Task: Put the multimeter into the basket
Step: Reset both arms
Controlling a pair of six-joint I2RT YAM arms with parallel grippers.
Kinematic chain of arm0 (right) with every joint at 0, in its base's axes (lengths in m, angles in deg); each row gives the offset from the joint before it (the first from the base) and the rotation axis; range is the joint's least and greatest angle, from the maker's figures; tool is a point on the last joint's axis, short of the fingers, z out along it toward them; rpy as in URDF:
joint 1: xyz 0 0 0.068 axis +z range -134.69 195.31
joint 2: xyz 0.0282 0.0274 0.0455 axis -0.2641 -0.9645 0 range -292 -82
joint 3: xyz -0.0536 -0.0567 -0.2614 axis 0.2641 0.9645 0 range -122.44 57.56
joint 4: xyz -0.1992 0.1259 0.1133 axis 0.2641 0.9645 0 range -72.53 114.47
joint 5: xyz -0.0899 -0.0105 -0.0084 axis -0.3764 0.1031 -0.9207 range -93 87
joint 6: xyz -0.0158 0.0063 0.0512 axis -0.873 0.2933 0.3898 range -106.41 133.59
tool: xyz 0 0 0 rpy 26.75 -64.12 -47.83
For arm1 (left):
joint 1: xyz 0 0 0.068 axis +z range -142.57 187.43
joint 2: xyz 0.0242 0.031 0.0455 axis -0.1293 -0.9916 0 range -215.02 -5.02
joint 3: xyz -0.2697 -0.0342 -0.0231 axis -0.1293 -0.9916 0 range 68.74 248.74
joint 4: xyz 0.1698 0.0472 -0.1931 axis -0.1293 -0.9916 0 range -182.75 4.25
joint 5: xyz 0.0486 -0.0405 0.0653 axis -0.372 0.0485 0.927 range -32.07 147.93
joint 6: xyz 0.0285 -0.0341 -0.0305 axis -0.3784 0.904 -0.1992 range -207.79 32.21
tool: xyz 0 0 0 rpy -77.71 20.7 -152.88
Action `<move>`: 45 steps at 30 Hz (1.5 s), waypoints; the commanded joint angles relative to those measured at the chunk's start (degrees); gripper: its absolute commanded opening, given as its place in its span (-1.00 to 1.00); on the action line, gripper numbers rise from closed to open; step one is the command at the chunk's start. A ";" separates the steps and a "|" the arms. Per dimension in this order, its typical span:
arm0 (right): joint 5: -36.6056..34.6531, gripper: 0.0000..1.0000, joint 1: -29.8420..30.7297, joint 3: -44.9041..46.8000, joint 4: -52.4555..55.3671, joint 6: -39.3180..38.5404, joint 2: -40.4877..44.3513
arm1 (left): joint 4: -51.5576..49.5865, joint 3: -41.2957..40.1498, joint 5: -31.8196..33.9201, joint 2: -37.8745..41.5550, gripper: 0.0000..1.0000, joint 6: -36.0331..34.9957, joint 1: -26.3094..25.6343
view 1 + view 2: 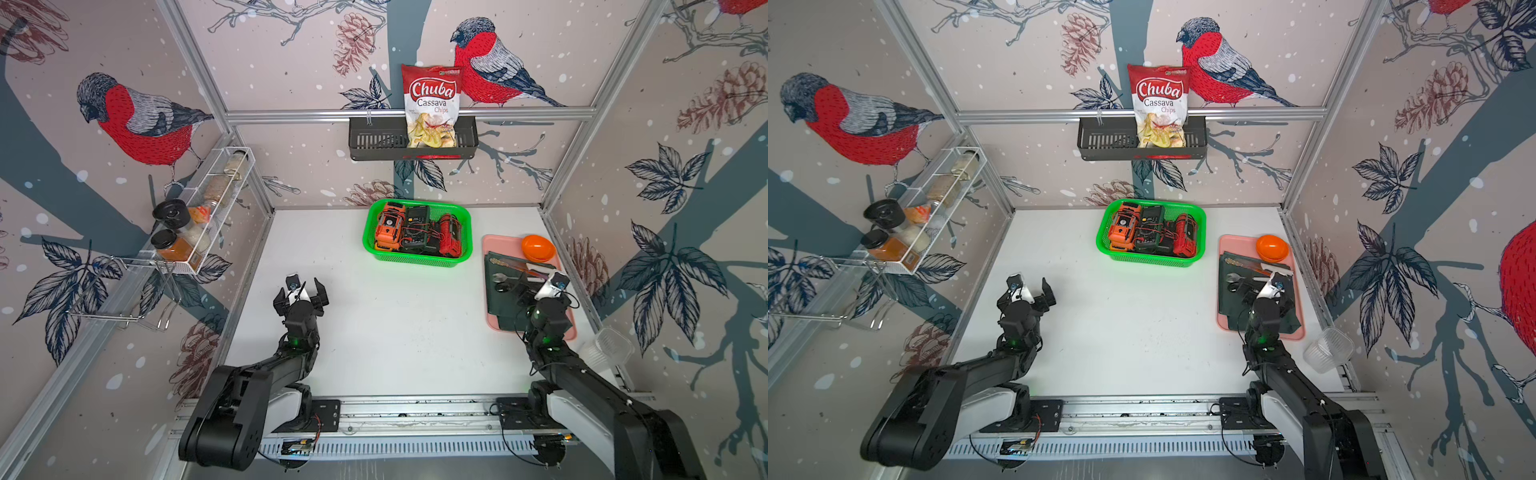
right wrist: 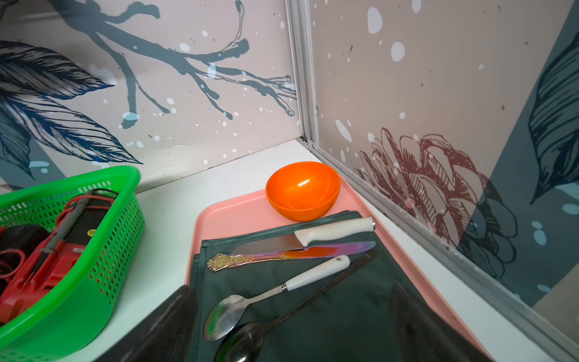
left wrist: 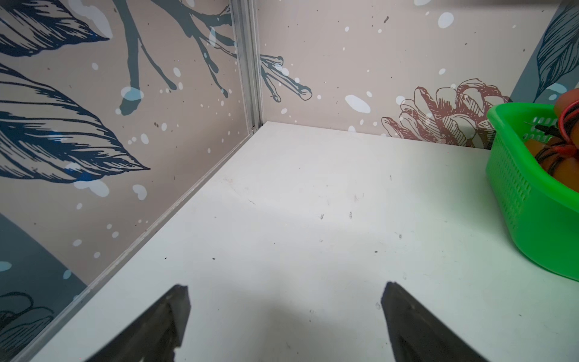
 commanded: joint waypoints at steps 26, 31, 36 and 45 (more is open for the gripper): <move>18.15 0.97 -8.15 -5.89 -28.18 -4.07 -33.54 | 11.85 7.86 -10.98 -16.89 0.97 -1.51 5.58; 15.88 0.98 -8.49 -6.37 -29.75 -3.01 -35.21 | 11.85 7.84 -10.97 -16.93 0.97 -1.48 5.53; 15.88 0.98 -8.40 -6.04 -31.09 -3.17 -35.53 | 11.86 7.84 -10.96 -16.98 0.97 -1.58 5.57; 15.82 0.98 -8.40 -5.96 -31.20 -3.17 -35.57 | 11.77 7.88 -10.93 -16.98 0.97 -1.51 5.61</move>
